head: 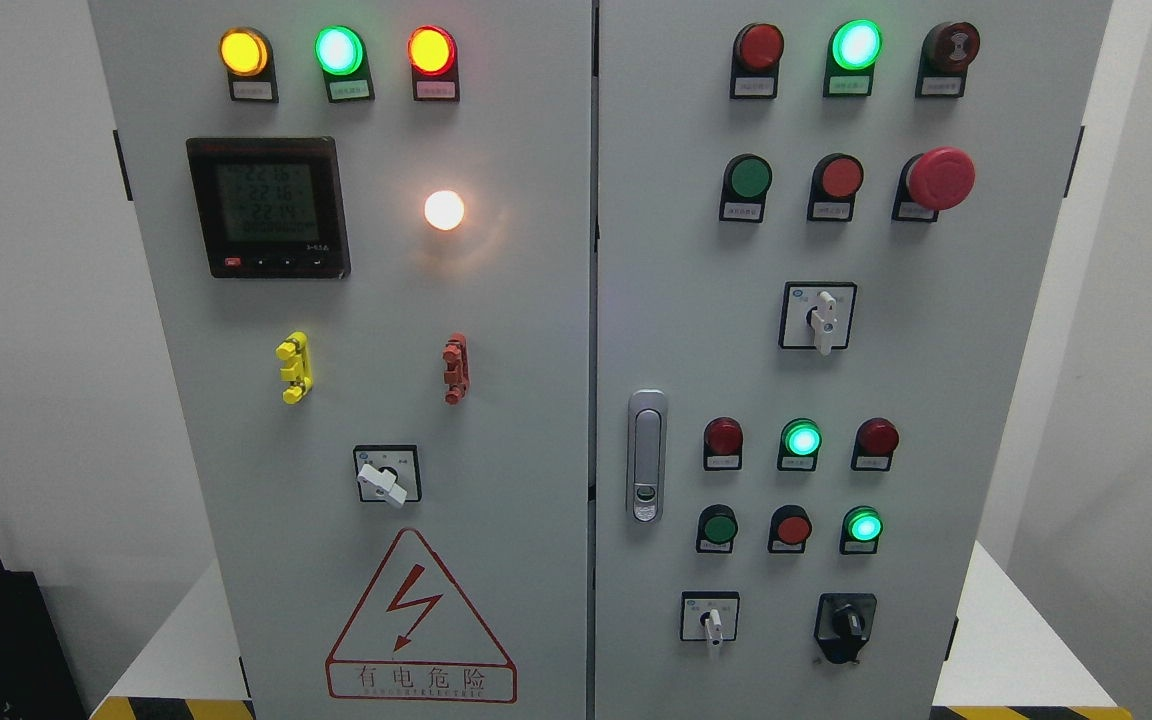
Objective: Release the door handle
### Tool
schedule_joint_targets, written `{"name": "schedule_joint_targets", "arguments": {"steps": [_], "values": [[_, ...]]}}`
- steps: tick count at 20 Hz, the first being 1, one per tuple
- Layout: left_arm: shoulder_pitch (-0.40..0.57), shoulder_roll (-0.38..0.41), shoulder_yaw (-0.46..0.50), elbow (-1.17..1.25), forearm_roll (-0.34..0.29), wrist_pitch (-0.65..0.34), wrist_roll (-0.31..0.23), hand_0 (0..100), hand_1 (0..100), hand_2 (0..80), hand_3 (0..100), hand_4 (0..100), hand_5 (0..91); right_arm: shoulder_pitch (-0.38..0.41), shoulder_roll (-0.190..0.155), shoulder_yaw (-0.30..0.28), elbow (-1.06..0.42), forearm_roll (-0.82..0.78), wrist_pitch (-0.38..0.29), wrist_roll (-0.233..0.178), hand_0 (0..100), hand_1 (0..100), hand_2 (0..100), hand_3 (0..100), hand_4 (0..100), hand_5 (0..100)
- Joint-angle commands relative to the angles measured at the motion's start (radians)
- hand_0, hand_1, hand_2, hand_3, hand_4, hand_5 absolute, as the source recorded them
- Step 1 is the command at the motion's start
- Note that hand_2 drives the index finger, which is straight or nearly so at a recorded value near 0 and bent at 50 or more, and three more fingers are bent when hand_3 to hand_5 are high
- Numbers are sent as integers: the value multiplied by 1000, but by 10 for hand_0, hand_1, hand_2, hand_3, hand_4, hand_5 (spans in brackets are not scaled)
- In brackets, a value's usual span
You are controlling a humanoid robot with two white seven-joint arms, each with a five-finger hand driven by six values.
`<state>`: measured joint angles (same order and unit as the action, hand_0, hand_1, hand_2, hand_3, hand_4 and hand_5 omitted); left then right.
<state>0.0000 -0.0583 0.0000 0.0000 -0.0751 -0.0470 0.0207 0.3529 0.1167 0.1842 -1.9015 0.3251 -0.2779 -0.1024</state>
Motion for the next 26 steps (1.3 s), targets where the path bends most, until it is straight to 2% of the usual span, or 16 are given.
{"name": "schedule_joint_targets", "arguments": {"steps": [1,13,26], "values": [[-3,0,2,9,0,-1,-1,120,389,0,0,0,0,-2,0,-14,-5,-1,-1,30,467,0,0,75,101,100],[-3,0,2,9,0,-1,-1,120,389,0,0,0,0,-29,-3,-14,-5,-3,5,33,471,0,0,61,77,79],[-3,0,2,9,0,-1,-1,120,389,0,0,0,0,-22,-5,-14,-5,-3,-3,33,463,0,0,68,79,74]]}}
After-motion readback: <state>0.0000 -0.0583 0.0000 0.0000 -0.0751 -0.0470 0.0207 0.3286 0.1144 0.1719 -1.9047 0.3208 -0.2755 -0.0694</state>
